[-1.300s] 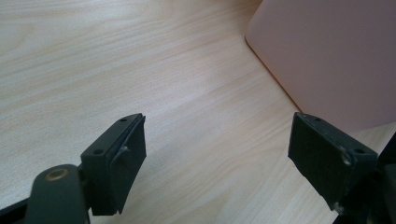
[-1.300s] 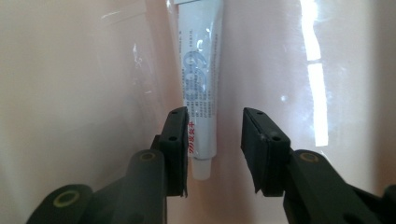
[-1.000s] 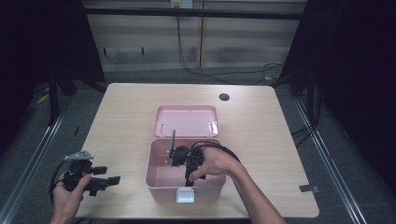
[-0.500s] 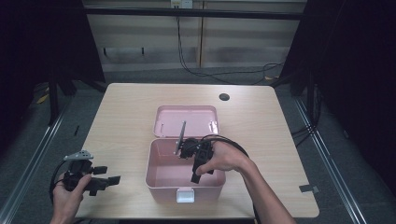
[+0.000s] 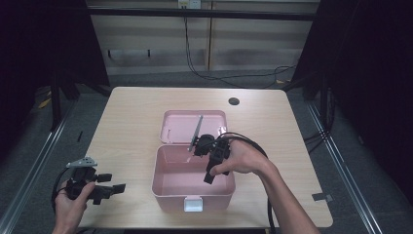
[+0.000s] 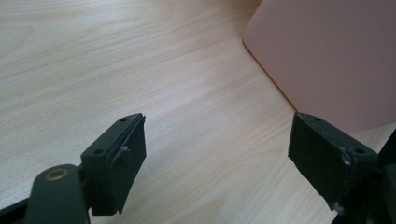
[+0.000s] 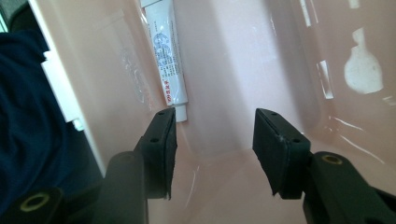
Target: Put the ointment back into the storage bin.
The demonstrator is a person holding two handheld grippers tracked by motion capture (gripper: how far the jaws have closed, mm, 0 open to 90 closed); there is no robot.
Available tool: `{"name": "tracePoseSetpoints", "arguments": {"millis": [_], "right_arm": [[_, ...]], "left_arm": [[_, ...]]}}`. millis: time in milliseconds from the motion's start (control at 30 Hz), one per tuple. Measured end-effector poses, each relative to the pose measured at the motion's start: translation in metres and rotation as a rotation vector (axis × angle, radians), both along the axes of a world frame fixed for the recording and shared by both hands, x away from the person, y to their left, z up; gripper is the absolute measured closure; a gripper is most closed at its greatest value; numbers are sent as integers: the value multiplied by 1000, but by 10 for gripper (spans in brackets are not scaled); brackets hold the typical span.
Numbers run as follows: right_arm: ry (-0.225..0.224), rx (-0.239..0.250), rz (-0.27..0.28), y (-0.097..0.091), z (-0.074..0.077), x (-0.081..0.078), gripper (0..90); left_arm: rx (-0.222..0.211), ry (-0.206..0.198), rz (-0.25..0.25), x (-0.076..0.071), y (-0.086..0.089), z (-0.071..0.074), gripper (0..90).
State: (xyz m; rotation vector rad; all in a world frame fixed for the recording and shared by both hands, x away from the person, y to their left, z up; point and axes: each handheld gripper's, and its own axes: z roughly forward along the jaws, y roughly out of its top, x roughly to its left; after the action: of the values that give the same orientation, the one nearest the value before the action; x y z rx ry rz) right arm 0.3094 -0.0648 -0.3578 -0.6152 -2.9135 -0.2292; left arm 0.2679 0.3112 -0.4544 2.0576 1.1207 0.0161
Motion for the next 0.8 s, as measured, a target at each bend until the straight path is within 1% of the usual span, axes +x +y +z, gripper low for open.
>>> {"name": "tracePoseSetpoints", "arguments": {"millis": [33, 67, 100, 200, 400, 433, 467, 567, 667, 733, 800], "right_arm": [[0, 0, 0, 0, 0, 0, 494], [0, -2, -11, -2, 3, -1, 484], [-8, 1, -6, -4, 4, 0, 484], [-15, 9, -25, -8, 9, 0, 484], [-28, 14, -32, -16, 18, -2, 484], [-40, 19, -37, -20, 21, -3, 484], [-40, 19, -37, -20, 21, -3, 484], [-49, 16, -53, -27, 29, -6, 485], [-72, 21, -58, -33, 37, -8, 489], [-89, 33, -67, -38, 43, -10, 489], [-93, 34, -74, -41, 45, -11, 489]], "left_arm": [[0, 0, 0, 0, 0, 0, 190], [1, 0, 0, 0, 0, 0, 190], [0, 2, -2, 0, 0, 0, 190], [0, 2, -2, 0, 0, 0, 190], [0, 2, -2, 0, 0, 0, 190], [1, 1, 3, 0, -1, 0, 190], [1, 0, 3, 0, -1, 0, 190], [1, 1, -1, 0, 0, 0, 190], [1, -1, 2, 0, 0, 0, 190], [3, -1, 1, 0, -1, 0, 190], [3, 0, 1, 0, -1, 0, 190]]}}
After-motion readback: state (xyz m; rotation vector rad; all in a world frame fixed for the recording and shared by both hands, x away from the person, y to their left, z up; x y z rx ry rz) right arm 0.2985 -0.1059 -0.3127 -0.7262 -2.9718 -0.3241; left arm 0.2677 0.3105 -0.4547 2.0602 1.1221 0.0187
